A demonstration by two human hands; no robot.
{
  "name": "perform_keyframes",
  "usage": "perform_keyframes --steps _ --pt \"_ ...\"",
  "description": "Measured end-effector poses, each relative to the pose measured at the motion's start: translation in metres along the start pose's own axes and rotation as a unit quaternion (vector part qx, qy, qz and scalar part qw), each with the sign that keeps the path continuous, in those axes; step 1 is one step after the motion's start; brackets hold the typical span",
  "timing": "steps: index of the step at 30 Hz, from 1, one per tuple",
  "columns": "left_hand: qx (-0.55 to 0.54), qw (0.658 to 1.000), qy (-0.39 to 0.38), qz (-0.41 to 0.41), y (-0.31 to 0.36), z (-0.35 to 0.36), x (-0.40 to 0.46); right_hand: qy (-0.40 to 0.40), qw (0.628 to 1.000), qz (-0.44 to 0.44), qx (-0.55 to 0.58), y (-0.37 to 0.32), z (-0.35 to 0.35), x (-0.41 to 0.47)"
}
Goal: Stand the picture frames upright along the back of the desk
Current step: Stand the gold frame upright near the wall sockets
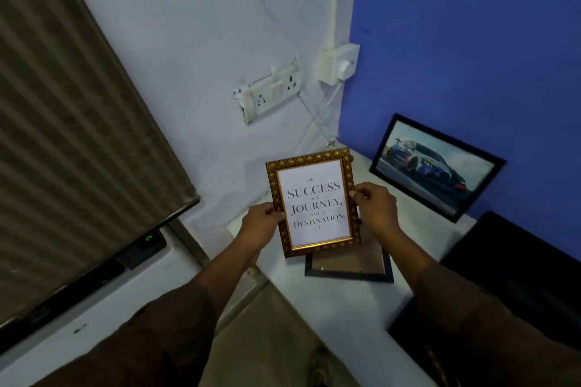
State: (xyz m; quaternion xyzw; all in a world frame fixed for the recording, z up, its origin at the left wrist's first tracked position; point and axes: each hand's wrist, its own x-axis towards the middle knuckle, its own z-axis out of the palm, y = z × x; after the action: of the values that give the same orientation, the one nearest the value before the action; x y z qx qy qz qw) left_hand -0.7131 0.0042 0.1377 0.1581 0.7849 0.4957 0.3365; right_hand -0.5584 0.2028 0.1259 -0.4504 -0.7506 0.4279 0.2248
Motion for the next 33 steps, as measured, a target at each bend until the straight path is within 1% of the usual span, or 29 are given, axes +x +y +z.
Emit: perform_keyframes --steps 4,9,15,18,20,24,29,33 --pt "-0.011 1.000 -0.014 0.004 0.015 0.011 0.035 -0.014 0.999 -0.037 -0.036 -0.005 0.012 0.049" --pt "-0.001 0.999 -0.052 0.016 0.016 0.021 0.070 -0.036 0.994 -0.066 -0.085 0.000 0.028 0.095" --pt "0.016 0.997 -0.078 0.015 0.012 0.021 0.121 -0.071 0.989 -0.059 -0.112 0.007 0.050 0.148" --pt "0.026 0.997 -0.078 -0.010 0.001 0.021 0.154 -0.098 0.987 -0.052 -0.115 0.017 0.069 0.175" --pt "0.013 0.997 -0.077 -0.015 -0.003 0.021 0.168 -0.115 0.985 -0.051 -0.115 0.021 0.075 0.185" --pt "-0.010 0.997 -0.065 -0.029 -0.006 0.017 0.203 -0.162 0.983 -0.039 -0.081 0.025 0.092 0.209" --pt "-0.034 0.996 -0.066 -0.045 -0.006 0.019 0.232 -0.179 0.979 -0.039 -0.092 0.026 0.104 0.239" --pt "-0.048 0.997 -0.046 -0.048 -0.004 0.026 0.248 -0.202 0.974 -0.028 -0.093 0.026 0.111 0.258"
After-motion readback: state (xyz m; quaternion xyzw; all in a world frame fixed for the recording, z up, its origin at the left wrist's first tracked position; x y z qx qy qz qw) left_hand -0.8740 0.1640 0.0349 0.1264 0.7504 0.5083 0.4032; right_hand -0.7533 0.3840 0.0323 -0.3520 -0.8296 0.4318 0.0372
